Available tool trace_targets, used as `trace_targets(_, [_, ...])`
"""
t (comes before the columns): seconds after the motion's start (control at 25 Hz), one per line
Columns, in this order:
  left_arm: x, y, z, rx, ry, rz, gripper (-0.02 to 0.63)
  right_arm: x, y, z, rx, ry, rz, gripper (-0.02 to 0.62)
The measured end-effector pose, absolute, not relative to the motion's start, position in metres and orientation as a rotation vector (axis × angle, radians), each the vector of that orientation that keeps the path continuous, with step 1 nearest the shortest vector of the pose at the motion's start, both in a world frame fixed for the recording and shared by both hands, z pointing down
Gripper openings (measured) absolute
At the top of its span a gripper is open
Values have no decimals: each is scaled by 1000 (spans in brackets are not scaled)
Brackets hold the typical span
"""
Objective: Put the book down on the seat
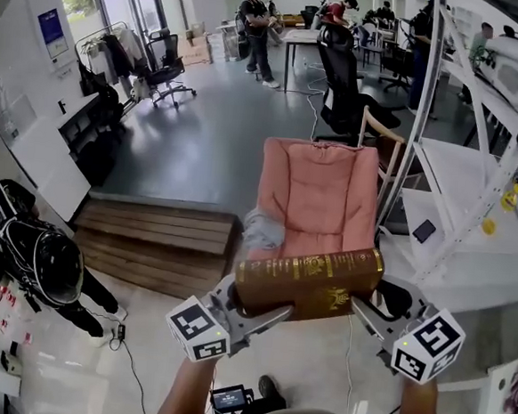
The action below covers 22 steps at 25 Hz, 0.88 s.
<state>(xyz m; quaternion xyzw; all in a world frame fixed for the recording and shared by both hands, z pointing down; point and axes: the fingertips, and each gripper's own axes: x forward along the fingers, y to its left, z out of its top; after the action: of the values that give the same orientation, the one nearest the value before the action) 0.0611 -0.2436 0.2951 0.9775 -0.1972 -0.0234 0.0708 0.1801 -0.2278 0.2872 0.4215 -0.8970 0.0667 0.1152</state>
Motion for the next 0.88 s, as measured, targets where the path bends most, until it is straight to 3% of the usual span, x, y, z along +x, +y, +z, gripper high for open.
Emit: trace_targets(0.88, [-22, -383, 324, 2937, -681, -43, 314, 97, -373, 314, 1200, -2609, 251, 172])
